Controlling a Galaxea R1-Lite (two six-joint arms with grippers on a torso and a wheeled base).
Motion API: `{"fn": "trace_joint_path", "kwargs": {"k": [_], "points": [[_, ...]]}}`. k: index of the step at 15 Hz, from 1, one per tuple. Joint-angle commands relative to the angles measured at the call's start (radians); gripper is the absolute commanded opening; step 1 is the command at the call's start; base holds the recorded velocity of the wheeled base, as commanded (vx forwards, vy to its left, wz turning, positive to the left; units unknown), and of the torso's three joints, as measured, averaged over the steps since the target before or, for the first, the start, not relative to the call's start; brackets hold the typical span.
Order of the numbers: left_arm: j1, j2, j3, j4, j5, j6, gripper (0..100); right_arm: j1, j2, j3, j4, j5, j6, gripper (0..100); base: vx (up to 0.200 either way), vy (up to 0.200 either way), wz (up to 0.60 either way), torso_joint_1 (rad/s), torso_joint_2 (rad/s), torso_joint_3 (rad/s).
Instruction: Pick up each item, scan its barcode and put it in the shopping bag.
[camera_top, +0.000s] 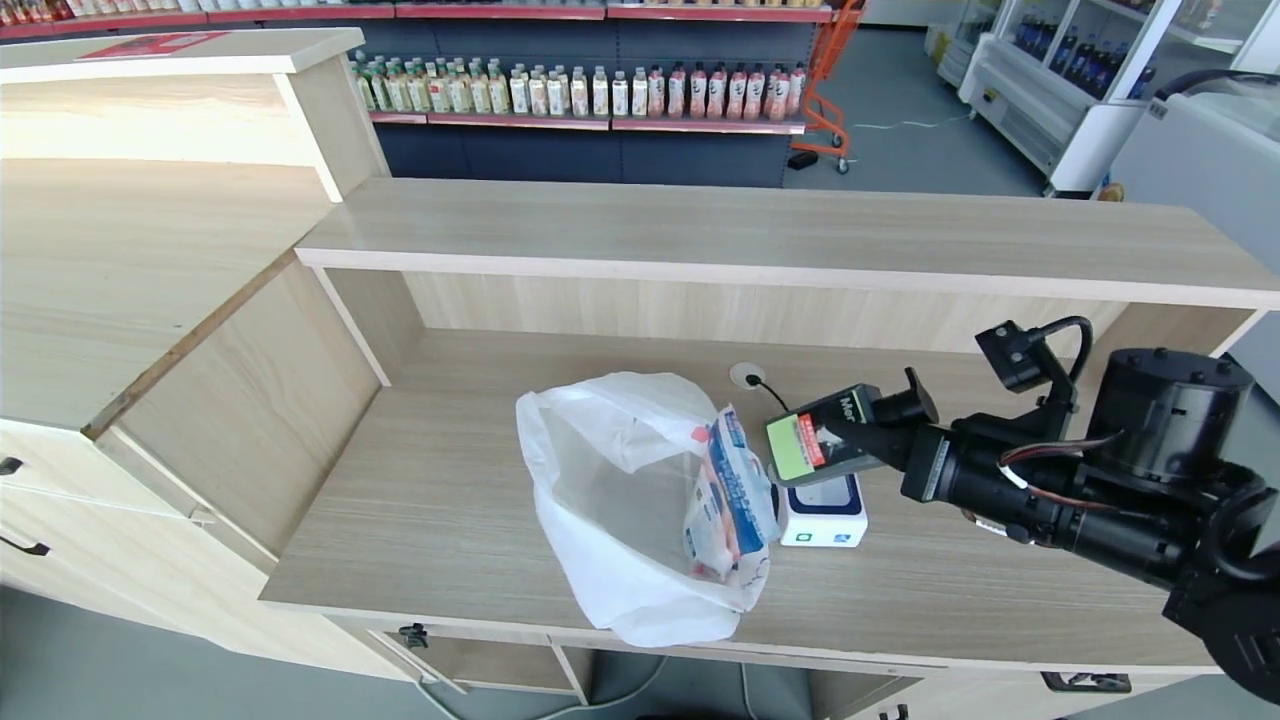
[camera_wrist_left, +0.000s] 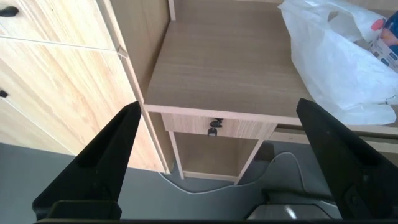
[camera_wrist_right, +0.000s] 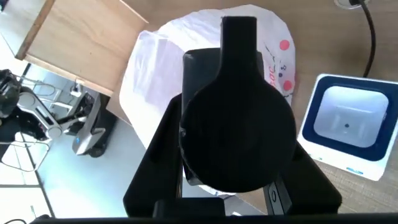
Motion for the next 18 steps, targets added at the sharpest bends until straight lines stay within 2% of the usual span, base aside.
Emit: {"fn": "trace_joint_path", "kwargs": {"k": [1,6,9,13,18], "points": [[0.001,0.000,0.000,0.000,0.000,-0.001,100,0.034,0.001,-0.036,0.015,0.001,0.000,0,0.000,0.000,0.00,0.000,0.00,0.000],[0.001,0.000,0.000,0.000,0.000,-0.001,100,0.177,0.129,-0.129,0.048,0.001,-0.046,0,0.000,0.000,0.00,0.000,0.00,0.000],[0.001,0.000,0.000,0.000,0.000,-0.001,100,0.212,0.240,-0.165,0.047,-0.003,-0.076,0,0.000,0.000,0.00,0.000,0.00,0.000],[0.001,0.000,0.000,0.000,0.000,-0.001,100,0.177,0.344,-0.206,0.047,-0.003,-0.110,0,0.000,0.000,0.00,0.000,0.00,0.000],[0.001,0.000,0.000,0.000,0.000,-0.001,100,0.183,0.412,-0.241,0.070,-0.003,-0.108,0,0.000,0.000,0.00,0.000,0.00,0.000]]}}
